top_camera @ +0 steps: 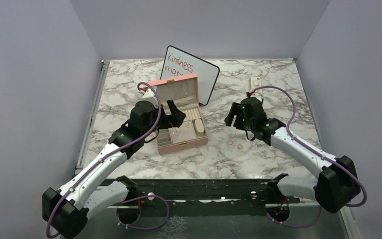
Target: Organize the mixed jewelry
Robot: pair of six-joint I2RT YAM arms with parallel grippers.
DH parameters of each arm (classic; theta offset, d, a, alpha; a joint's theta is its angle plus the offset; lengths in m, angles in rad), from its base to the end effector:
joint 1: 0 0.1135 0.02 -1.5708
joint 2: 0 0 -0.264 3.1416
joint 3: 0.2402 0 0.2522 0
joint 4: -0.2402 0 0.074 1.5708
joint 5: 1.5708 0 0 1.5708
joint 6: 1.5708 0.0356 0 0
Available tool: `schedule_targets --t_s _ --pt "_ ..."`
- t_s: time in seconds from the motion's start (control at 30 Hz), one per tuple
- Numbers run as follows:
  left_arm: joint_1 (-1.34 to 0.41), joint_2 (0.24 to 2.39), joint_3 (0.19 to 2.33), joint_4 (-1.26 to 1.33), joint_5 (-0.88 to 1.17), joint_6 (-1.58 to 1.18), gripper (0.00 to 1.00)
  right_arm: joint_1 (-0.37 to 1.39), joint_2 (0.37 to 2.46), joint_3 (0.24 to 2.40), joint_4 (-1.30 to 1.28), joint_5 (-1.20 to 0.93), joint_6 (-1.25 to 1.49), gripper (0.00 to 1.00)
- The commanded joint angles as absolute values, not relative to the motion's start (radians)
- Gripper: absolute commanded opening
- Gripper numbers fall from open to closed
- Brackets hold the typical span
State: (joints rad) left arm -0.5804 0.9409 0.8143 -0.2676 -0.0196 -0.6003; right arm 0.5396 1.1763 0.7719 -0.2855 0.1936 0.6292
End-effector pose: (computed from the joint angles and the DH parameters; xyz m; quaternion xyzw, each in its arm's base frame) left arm 0.1812 -0.1180 0.3133 -0.0137 0.8318 -0.3021 0.4655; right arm 0.2192 0.1233 0.2467 0.0815 0.8976 0.1612 0.4022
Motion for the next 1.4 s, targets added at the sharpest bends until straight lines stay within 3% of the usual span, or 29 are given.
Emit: schedule_targets --t_s 0.0,0.13,0.23,0.5,0.93,1.37 --pt "-0.584 0.923 0.748 -0.06 0.063 -0.582 0.99 0.531 1.28 0.84 -0.424 0.267 0.569 0.67" --pt "-0.585 0.941 0.715 0.025 0.111 -0.571 0.99 0.532 1.374 0.885 -0.462 0.296 0.553 0.41" --pt "-0.585 0.969 0.71 0.055 0.153 -0.569 0.99 0.532 1.434 0.91 -0.47 0.303 0.552 0.33" --pt "-0.585 1.025 0.718 0.061 0.184 -0.542 0.99 0.531 1.569 0.946 -0.511 0.334 0.571 0.34" --pt "-0.585 1.075 0.725 0.077 0.2 -0.543 0.96 0.531 1.613 0.922 -0.43 0.349 0.543 0.32" --pt "-0.584 1.096 0.732 0.08 0.218 -0.554 0.94 0.531 1.629 0.913 -0.414 0.365 0.537 0.21"
